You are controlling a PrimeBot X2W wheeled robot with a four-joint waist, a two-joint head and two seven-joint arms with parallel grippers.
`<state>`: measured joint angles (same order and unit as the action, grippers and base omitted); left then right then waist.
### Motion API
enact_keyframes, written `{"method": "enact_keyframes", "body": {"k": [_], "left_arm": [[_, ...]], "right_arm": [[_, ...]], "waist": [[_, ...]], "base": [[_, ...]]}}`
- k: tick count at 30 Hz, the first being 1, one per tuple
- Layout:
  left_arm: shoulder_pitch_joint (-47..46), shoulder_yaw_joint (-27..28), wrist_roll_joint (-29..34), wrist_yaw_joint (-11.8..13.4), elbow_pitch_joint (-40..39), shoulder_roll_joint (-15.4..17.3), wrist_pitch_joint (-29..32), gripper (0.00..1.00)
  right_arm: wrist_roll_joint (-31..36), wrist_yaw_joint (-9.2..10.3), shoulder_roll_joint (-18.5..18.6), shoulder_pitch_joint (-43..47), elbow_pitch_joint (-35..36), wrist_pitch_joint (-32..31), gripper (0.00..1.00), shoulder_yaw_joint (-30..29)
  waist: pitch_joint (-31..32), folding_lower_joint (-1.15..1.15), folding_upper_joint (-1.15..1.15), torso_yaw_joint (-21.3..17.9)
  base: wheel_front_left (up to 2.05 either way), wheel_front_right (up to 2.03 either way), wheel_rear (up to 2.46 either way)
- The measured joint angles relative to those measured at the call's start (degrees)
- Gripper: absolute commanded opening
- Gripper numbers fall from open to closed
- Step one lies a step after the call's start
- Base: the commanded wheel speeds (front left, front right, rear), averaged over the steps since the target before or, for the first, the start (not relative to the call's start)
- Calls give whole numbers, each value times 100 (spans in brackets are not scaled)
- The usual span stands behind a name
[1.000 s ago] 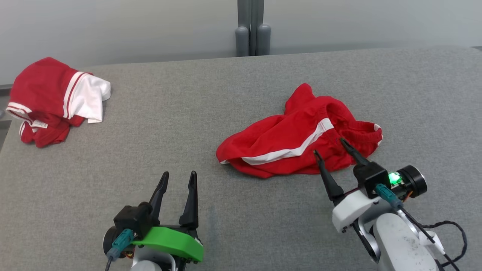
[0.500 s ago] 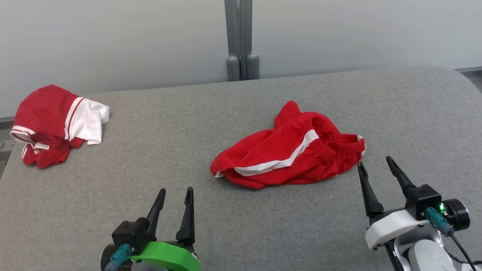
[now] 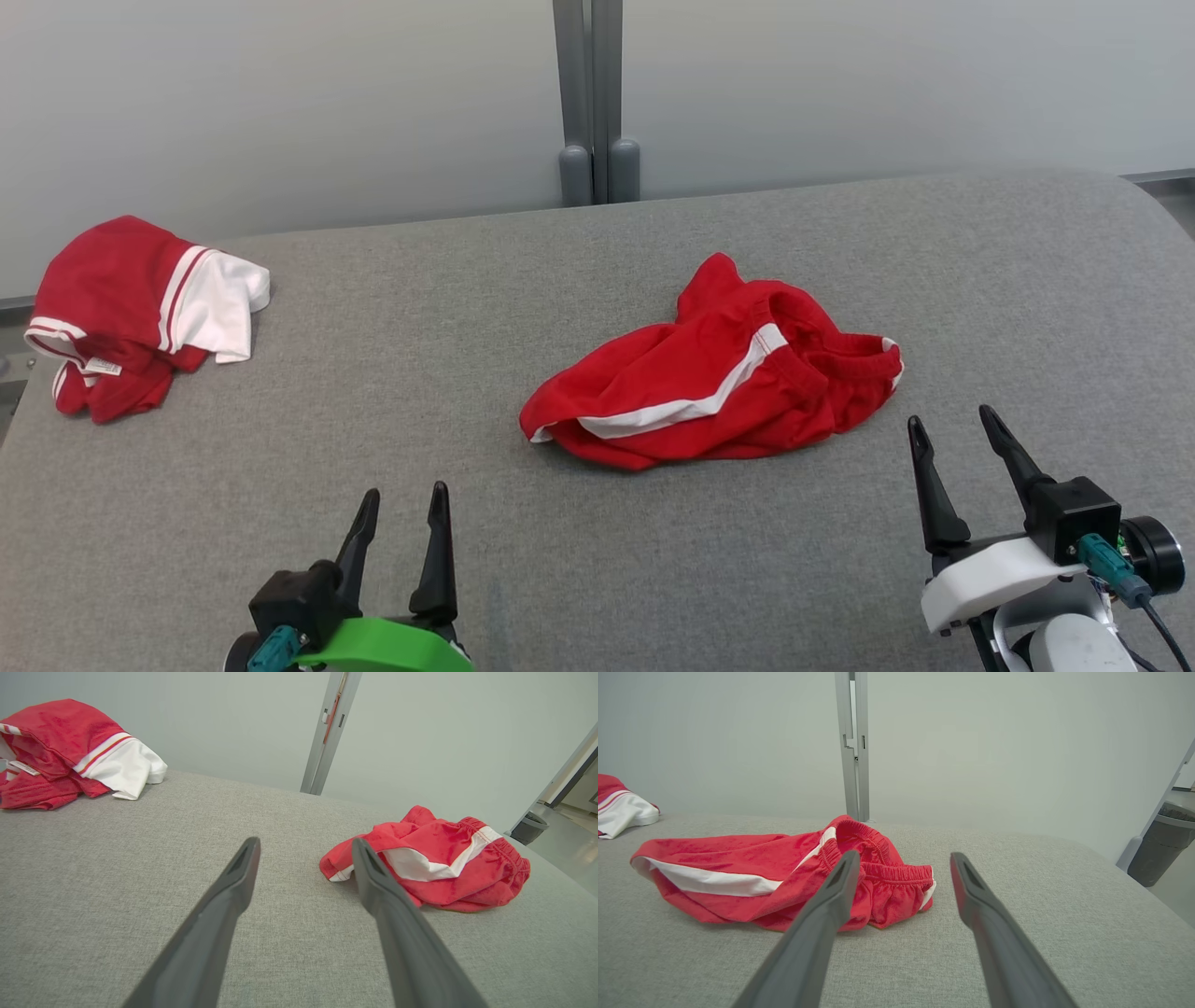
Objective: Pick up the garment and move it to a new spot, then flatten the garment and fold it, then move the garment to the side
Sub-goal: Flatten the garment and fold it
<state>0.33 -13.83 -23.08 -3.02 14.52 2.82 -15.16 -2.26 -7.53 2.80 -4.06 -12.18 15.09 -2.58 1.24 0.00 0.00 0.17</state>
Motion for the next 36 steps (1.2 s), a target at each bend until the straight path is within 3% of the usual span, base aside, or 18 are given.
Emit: {"method": "enact_keyframes", "body": {"k": [17,25,36], "left_arm": [[-96,-34,-9,7,153,0,0,100],[-865,-327,378,-138,1123,-3,0,100],[-2068,-659,407,-261,2330,-4,0,100]], "right_arm": [[21,0,0,-77,45,0,100,-14],[60,0,-1,-364,141,0,100,77],[131,0,1,-744,264,0,100,82]], "waist": [[-209,0,0,-155],[-511,0,0,-259],[-1145,0,0,-593]], "base": [[0,0,0],[0,0,0],[0,0,0]]}}
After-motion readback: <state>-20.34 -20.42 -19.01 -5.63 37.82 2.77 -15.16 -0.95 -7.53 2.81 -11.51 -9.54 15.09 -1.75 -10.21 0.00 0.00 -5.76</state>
